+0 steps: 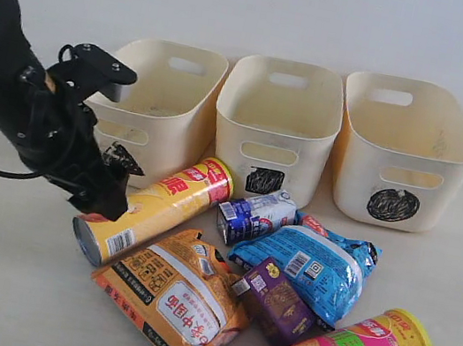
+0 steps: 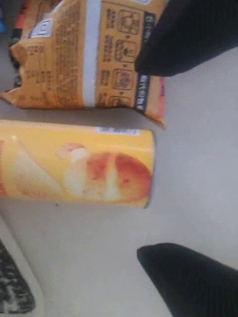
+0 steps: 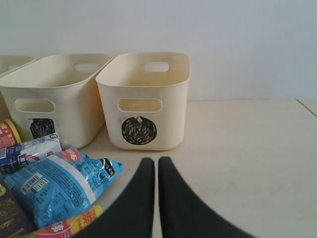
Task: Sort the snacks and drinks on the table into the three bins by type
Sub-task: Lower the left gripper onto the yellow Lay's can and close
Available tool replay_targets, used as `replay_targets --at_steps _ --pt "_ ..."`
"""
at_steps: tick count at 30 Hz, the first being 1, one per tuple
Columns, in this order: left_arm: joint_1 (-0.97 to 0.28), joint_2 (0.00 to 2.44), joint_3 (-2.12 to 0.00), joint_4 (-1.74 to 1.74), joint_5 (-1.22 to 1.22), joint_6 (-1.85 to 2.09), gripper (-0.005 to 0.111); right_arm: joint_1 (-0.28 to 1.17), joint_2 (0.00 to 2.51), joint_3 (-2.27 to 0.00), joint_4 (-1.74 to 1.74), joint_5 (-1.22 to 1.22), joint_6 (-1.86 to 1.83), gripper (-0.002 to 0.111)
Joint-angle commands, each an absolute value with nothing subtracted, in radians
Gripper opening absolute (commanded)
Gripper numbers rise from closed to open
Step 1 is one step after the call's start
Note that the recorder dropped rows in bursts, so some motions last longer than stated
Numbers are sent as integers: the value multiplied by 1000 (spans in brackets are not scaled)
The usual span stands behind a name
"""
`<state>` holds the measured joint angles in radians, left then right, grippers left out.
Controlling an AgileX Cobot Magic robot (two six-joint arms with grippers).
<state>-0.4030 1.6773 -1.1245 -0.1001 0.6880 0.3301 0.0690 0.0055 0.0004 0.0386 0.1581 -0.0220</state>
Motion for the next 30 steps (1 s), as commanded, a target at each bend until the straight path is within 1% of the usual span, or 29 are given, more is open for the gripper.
replay_targets --at_steps 1,11,17,30 --pt "-409 1763 -1183 -144 575 361 85 69 0 0 40 155 -24 0" --pt "-409 1911 -1279 -326 568 520 85 69 0 0 40 155 -24 0" --pt "-409 1976 -1313 -332 534 526 84 69 0 0 40 155 -24 0" --pt "-409 2066 -1313 -345 415 526 84 69 0 0 40 155 -24 0"
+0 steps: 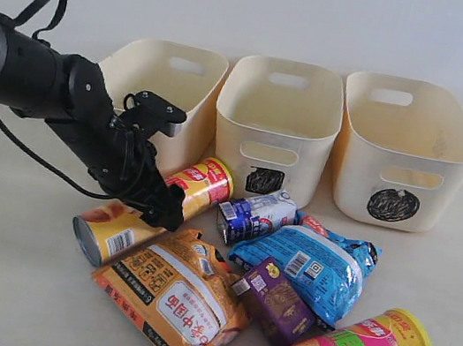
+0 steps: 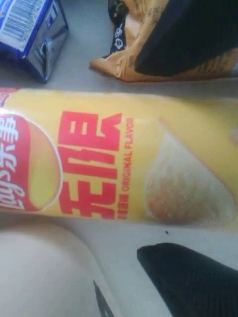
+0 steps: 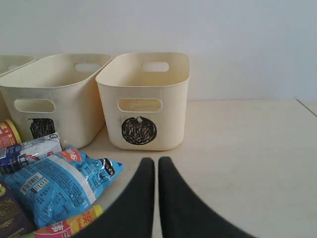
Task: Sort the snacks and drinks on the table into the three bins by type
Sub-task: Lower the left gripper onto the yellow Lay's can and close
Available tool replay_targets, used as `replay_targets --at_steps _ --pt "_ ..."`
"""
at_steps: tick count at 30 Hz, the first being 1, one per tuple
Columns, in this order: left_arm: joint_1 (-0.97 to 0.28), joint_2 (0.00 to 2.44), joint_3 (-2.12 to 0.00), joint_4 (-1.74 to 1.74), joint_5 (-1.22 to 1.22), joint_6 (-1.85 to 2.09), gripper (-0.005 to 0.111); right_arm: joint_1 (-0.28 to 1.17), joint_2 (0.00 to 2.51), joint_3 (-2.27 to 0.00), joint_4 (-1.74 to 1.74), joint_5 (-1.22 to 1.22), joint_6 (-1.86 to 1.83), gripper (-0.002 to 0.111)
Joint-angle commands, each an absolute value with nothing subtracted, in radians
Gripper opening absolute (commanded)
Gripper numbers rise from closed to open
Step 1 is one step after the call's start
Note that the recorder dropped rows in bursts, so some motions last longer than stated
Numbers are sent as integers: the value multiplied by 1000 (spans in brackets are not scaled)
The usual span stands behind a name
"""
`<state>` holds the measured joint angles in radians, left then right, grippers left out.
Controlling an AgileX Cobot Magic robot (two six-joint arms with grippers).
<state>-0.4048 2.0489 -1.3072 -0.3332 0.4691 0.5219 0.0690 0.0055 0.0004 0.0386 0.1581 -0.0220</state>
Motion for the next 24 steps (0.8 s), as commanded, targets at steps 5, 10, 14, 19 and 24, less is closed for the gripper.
replay_targets --at_steps 5,10,14,19,24 --pt "-409 2076 -1313 -352 369 524 84 69 0 0 40 155 -24 0" --pt "-409 2088 -1313 -352 355 521 78 69 0 0 40 155 -24 0" --pt "-409 2107 -1313 -352 355 521 78 69 0 0 40 155 -24 0" --pt "-409 2123 -1313 -352 362 521 71 69 0 0 40 155 -24 0" --pt "-409 2123 -1313 -352 362 521 37 69 0 0 40 155 -24 0"
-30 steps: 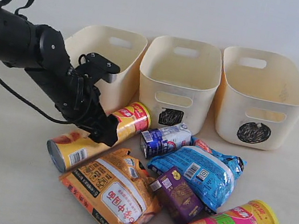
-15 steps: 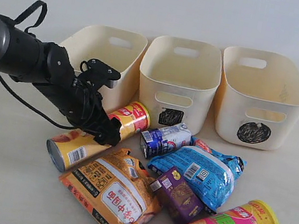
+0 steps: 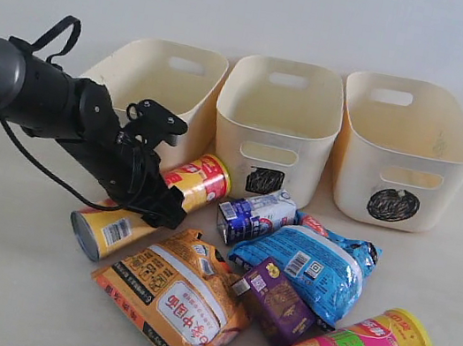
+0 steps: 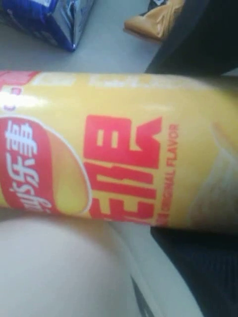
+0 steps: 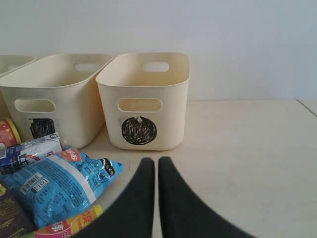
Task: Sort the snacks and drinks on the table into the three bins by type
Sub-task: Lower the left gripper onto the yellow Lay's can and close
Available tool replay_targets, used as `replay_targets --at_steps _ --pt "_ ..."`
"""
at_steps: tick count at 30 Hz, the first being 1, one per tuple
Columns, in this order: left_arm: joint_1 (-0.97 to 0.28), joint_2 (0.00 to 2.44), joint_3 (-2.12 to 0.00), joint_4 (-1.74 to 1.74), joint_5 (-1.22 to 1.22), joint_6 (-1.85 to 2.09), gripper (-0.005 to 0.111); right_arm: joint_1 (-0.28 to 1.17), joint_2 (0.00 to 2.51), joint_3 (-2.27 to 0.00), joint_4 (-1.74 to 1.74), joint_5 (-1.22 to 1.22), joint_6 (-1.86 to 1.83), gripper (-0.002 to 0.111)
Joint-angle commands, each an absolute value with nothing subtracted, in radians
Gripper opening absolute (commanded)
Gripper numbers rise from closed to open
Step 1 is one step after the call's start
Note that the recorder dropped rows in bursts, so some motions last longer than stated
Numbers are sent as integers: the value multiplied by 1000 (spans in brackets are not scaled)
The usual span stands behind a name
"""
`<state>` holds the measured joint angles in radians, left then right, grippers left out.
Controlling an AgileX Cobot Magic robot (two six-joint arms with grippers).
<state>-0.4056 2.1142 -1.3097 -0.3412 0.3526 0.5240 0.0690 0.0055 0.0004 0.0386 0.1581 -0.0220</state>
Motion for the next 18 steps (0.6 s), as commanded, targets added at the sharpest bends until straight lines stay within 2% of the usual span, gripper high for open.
replay_targets --at_steps 1,3,6,18 --pt "-409 2123 -1313 -352 365 521 30 69 0 0 40 155 -24 0" --pt "-409 2123 -1313 -352 370 521 16 69 0 0 40 155 -24 0" --pt "-409 2123 -1313 -352 385 521 4 69 0 0 40 155 -24 0" --pt "-409 2061 -1313 -352 453 521 4 69 0 0 40 155 -24 0"
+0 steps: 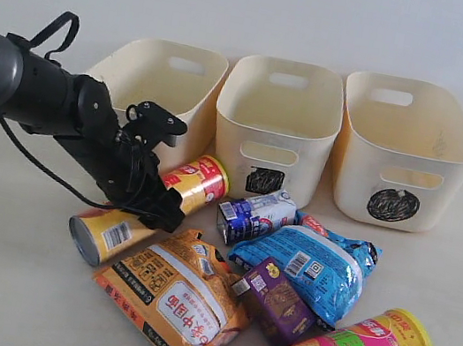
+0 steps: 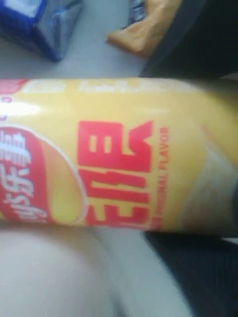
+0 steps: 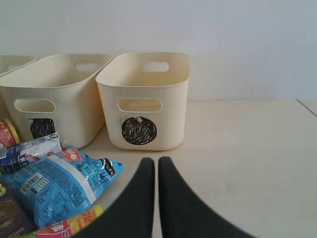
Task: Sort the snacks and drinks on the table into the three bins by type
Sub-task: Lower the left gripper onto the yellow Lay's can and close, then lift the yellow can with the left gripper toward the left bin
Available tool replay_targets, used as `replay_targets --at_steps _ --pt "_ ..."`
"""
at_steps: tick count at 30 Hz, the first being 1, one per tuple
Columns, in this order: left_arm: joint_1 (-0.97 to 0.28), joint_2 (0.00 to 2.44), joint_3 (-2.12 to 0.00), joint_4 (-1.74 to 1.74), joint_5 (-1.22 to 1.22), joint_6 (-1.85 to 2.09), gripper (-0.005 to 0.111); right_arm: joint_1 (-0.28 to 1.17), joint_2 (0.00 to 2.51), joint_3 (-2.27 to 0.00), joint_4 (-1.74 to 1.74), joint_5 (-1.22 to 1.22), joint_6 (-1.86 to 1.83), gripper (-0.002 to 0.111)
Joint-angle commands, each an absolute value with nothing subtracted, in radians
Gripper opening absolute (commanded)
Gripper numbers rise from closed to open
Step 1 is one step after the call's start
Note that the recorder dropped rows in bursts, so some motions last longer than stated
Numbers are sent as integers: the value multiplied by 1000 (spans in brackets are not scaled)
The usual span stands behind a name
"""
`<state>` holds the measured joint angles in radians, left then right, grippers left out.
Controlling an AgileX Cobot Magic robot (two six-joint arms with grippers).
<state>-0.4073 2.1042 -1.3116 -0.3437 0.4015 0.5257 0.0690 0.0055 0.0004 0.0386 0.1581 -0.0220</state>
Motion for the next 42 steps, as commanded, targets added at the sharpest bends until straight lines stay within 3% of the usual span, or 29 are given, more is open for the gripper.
replay_targets --at_steps 1,34,42 --pt "-409 2048 -1313 -352 469 521 4 69 0 0 40 155 -24 0" --pt "-405 1822 -1313 -195 993 337 4 69 0 0 40 155 -24 0" --pt "-405 1694 -1313 -195 1029 360 4 69 0 0 40 155 -24 0"
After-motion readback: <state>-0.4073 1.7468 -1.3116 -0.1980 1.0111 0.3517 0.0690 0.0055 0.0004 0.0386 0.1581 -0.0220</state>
